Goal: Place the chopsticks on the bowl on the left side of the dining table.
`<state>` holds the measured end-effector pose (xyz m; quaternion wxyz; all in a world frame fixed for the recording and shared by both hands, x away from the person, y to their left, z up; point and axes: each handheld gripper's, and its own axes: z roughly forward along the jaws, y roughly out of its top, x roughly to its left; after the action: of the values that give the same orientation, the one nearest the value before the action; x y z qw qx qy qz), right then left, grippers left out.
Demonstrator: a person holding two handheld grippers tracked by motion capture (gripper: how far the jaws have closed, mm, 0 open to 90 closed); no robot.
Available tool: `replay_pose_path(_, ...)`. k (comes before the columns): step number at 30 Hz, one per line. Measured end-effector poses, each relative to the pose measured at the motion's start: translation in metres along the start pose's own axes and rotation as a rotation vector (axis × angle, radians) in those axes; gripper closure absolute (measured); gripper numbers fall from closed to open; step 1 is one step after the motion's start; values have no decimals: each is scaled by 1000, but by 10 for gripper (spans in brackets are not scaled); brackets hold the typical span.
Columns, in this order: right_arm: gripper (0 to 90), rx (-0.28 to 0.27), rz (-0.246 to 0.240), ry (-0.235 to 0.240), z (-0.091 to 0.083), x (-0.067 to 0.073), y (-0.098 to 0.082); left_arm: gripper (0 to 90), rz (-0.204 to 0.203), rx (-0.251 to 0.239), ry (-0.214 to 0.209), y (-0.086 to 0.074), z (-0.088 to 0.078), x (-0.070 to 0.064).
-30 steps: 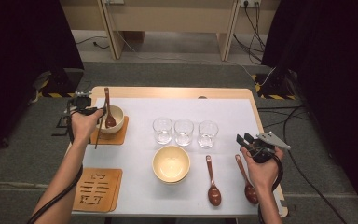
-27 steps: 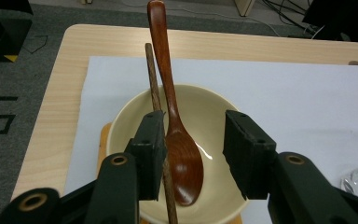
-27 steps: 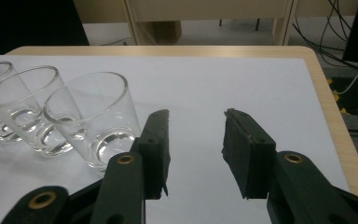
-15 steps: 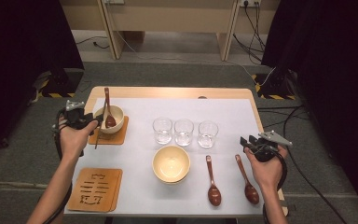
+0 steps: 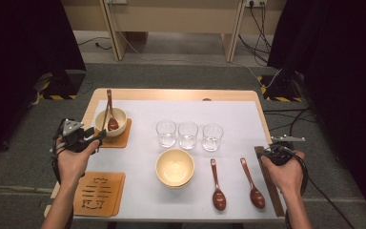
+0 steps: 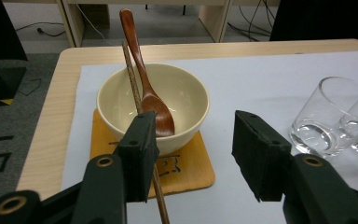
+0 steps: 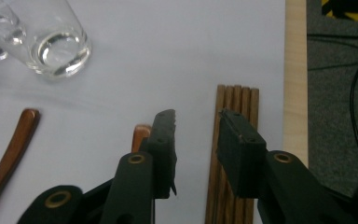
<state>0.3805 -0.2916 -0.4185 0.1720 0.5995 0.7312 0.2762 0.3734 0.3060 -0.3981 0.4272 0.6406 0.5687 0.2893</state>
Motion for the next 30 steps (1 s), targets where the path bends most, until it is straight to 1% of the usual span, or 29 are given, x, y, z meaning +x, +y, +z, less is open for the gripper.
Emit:
replay_pose_path(1, 696, 32, -8, 3, -2, -1, 1, 474, 8, 4, 0, -1, 0, 0)
replay_pose_path(2, 702, 57, -12, 6, -3, -2, 2, 466, 3, 6, -6, -1, -1, 0)
replay_pose_path(4, 708, 126, -11, 8, -4, -3, 3, 456, -2, -8, -6, -2, -3, -1)
replay_pose_path(7, 736, 213, 0, 10, -2, -5, 3, 446, -1, -11, -16, -2, -5, -2)
replay_pose_path(10, 761, 269, 17, 13, 1, -5, 3, 443, 5, -5, -11, -3, -5, -1)
replay_pose_path(11, 767, 297, 26, 12, 3, -5, 2, 445, 11, -2, -8, -4, -5, -1)
replay_pose_path(14, 786, 349, 37, 19, 11, -6, 1, 455, 22, -1, 2, -4, -7, 1)
replay_pose_path(15, 787, 353, 29, 20, 12, -6, 0, 455, 25, -3, 4, -4, -7, 1)
replay_pose_path(16, 789, 367, 38, 20, 15, -6, 0, 454, 24, -4, 4, -4, -7, 2)
replay_pose_path(20, 789, 392, 36, 8, 22, -6, 0, 447, 33, -9, 32, -3, -9, 3)
replay_pose_path(21, 788, 402, 49, 5, 23, -6, 0, 447, 32, -9, 30, -4, -9, 3)
replay_pose_path(22, 789, 404, 43, 8, 24, -7, 0, 446, 31, -8, 31, -4, -9, 3)
replay_pose_path(24, 788, 409, 41, -1, 26, -9, 0, 447, 33, -5, 32, -4, -9, 3)
replay_pose_path(25, 788, 416, 53, -12, 27, -9, 1, 447, 33, -4, 32, -4, -9, 3)
replay_pose_path(27, 787, 418, 51, -8, 28, -10, 1, 448, 35, -3, 30, -4, -9, 2)
replay_pose_path(28, 786, 419, 44, -14, 28, -10, 1, 448, 36, -4, 29, -4, -9, 2)
replay_pose_path(29, 784, 420, 50, -13, 29, -10, 1, 450, 41, -4, 29, -3, -9, 2)
replay_pose_path(30, 783, 422, 45, -12, 29, -9, 1, 453, 45, -5, 28, -3, -9, 1)
